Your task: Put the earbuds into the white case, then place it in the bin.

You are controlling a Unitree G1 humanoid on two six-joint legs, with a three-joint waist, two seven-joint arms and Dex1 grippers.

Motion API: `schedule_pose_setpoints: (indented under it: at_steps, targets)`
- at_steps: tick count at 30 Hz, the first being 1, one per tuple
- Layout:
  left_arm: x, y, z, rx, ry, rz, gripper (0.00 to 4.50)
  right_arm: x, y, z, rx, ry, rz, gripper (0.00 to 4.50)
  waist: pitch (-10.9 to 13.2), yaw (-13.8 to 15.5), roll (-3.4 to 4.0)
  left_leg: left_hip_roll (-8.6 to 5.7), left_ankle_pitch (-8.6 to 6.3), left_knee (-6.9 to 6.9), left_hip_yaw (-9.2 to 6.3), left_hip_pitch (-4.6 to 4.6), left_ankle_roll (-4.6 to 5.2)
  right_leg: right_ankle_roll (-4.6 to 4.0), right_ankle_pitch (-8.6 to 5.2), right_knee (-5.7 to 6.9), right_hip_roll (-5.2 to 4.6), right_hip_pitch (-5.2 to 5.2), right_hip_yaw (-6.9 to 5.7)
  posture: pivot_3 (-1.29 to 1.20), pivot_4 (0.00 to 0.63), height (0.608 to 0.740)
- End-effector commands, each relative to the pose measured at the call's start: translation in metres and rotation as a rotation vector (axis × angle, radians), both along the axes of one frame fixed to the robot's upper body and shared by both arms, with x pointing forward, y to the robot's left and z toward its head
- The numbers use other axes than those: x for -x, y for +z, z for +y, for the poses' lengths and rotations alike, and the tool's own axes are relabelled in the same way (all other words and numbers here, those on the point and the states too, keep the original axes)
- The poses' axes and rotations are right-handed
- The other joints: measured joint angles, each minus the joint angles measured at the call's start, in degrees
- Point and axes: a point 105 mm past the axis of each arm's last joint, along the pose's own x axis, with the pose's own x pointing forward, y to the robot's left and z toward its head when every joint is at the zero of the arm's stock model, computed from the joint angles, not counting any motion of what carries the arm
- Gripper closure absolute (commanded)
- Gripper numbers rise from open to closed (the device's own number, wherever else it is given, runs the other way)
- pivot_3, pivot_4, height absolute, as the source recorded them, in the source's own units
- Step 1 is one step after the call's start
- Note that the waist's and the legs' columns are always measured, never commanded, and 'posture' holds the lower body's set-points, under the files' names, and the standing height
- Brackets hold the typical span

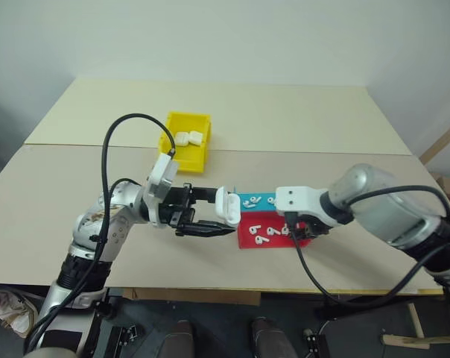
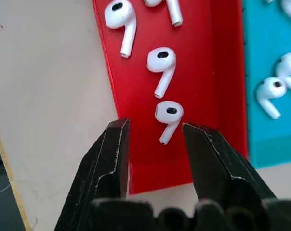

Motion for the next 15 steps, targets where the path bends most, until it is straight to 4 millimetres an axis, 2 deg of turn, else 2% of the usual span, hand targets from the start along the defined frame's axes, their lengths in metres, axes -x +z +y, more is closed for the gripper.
schedule_pose_setpoints:
  at_steps: [1,15]
  targets:
    - [0.006,0.010,-0.005,0.009,-0.033,-0.053,1.73,-0.012,0.007,-0.002,0.033,-0.038,-0.045,2.35,0.0,-0.1,0.00,0.00,0.00,0.00,-0.01,0.00,0.00,0.00,0.00,0.00,0.00,-0.01,0.00,0.00,0.150,0.740]
    - [0.009,0.009,-0.006,0.013,-0.016,-0.046,1.73,-0.022,-0.007,0.001,0.044,-0.063,-0.009,2.35,0.0,-0.8,0.01,-0.01,0.00,0.00,-0.06,-0.03,0.00,0.00,0.00,0.06,-0.01,-0.03,-0.03,0.00,0.150,0.740]
